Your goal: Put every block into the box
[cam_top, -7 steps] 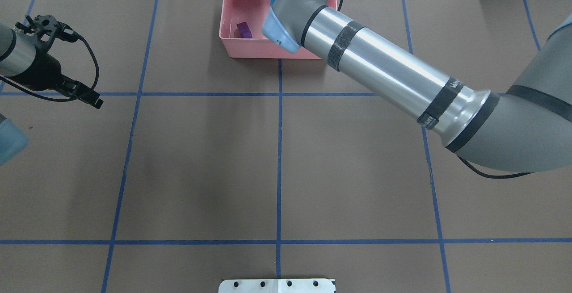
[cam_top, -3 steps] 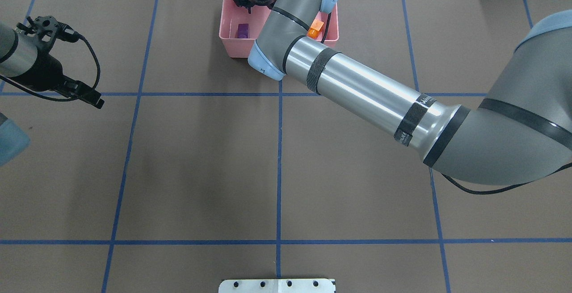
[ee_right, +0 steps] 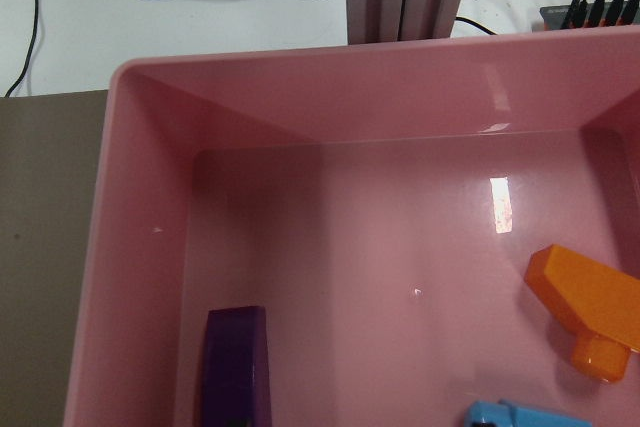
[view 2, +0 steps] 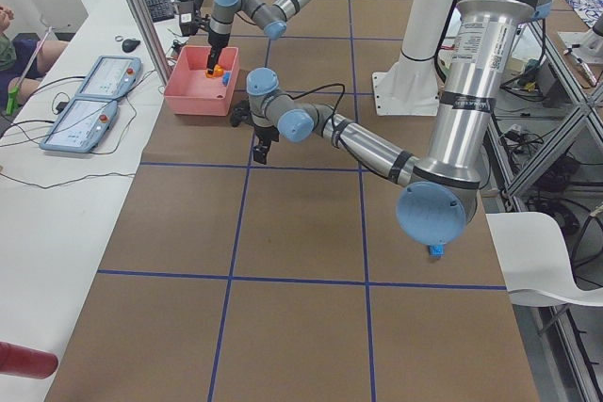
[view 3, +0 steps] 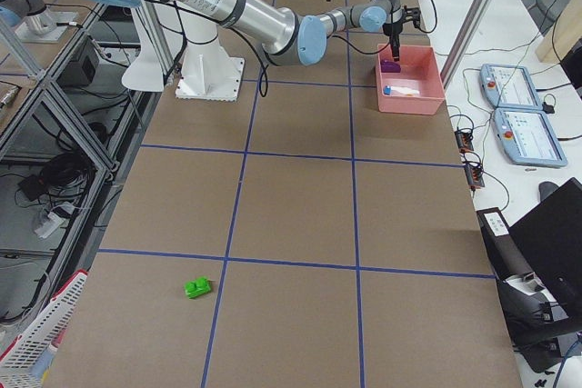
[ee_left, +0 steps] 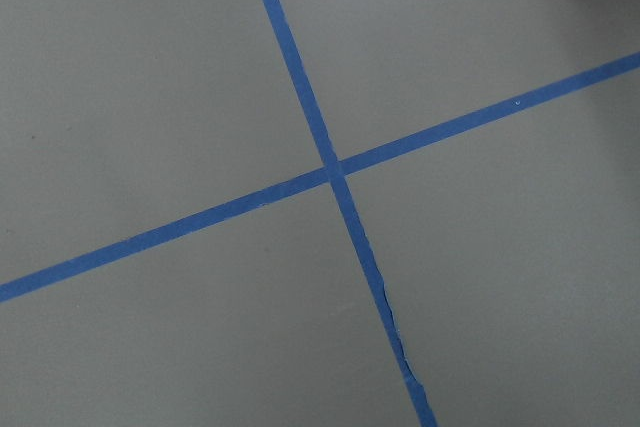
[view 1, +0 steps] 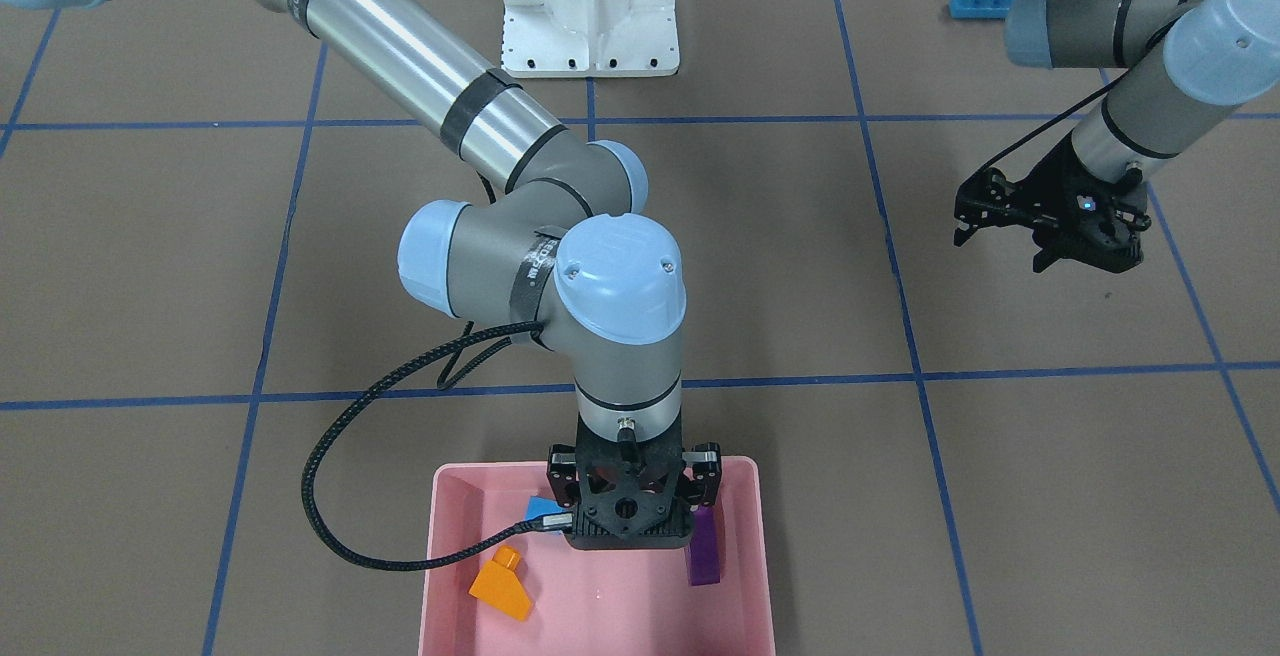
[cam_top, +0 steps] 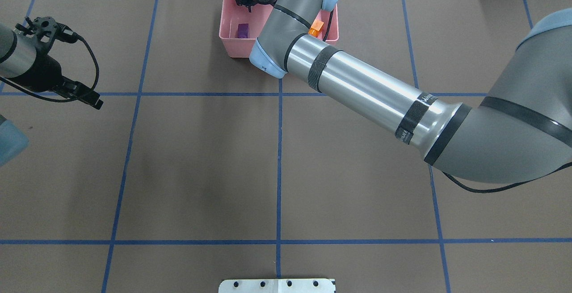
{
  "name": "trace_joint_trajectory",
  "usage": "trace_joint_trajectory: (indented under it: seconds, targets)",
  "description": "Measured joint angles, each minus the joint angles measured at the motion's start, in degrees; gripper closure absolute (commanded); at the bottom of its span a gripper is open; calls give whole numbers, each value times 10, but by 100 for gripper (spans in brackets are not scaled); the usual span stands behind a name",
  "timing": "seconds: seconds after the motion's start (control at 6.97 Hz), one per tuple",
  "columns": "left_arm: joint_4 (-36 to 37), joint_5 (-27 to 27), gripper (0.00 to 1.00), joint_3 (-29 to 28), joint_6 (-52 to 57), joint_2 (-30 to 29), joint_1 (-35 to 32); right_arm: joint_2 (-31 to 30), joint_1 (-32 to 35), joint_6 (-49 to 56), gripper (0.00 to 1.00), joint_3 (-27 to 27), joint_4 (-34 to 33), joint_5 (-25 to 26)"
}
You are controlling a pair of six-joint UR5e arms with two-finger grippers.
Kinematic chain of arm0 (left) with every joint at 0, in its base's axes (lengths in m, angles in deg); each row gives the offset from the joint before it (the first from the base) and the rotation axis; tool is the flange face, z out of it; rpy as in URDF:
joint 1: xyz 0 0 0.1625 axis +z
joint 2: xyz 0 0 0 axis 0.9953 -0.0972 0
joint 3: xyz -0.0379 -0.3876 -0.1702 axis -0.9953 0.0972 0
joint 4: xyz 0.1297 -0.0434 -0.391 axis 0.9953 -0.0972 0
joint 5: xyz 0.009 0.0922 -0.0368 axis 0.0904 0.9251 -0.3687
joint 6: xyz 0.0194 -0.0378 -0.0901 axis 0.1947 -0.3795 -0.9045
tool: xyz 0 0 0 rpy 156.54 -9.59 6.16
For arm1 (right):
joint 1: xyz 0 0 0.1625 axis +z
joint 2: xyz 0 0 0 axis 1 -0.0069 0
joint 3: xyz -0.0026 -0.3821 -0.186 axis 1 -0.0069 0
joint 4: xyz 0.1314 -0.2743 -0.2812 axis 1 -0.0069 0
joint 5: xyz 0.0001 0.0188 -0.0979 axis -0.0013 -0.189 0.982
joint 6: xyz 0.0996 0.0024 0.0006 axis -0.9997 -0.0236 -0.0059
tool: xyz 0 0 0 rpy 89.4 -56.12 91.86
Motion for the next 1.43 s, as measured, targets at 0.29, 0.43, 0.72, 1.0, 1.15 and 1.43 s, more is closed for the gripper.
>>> trace_joint_trajectory:
  seconds: [0.29, 0.43, 0.72, 1.0, 1.15, 1.43]
  targets:
    - [-1, 1, 0, 27, 6, 40, -2, -8, 14, 9, 1, 85, -119, -42]
    - [-2, 2, 0, 55, 10, 77, 0, -30, 20, 17, 1, 161, -190, -61]
    - [-1, -1, 0, 114, 24, 130, 9, -122, 28, 31, 1, 348, -287, -83]
    - [-15, -3, 0, 138, 31, 165, 30, -234, 42, 78, 1, 542, -381, -99]
    - [-51, 1, 1, 146, 33, 200, 52, -289, 48, 110, 1, 632, -430, -102]
    - [-160, 34, 0, 153, 35, 303, 128, -418, 51, 160, 1, 780, -470, -103]
